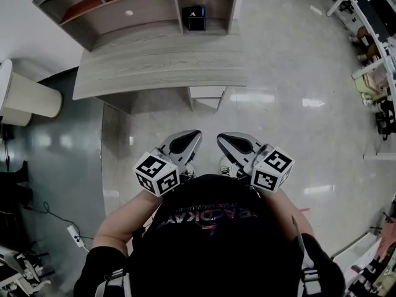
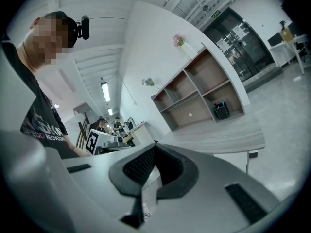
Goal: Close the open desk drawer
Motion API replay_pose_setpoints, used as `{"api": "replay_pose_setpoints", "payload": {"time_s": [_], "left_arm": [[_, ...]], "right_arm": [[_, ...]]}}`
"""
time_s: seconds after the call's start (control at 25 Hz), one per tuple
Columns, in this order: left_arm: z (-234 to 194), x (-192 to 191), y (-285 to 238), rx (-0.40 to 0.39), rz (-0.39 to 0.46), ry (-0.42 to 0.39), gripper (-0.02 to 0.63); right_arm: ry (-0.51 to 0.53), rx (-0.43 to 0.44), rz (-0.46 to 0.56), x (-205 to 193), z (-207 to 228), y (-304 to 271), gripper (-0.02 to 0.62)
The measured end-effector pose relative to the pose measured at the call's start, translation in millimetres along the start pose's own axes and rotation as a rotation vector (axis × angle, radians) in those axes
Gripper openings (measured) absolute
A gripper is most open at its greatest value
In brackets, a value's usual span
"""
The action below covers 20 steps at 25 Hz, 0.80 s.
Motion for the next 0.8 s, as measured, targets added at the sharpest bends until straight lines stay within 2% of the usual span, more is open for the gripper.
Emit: {"api": "replay_pose_setpoints", "payload": {"time_s": [0.8], "left_arm": [[7,-6,-11,-0.062,-0.05,-0.055,0.011]], "right_arm": [[-0.016,-0.028,-0.015,-7,4,-1,0.017]]}}
Point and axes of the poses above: the fingertips, and each gripper's own axes: y backward along the fingers, z to its right, x out of its top, the point moved 5 cm from there along y, backward along the fingers, and after that the axes turned 3 degrees about z, right-handed, at the moved point
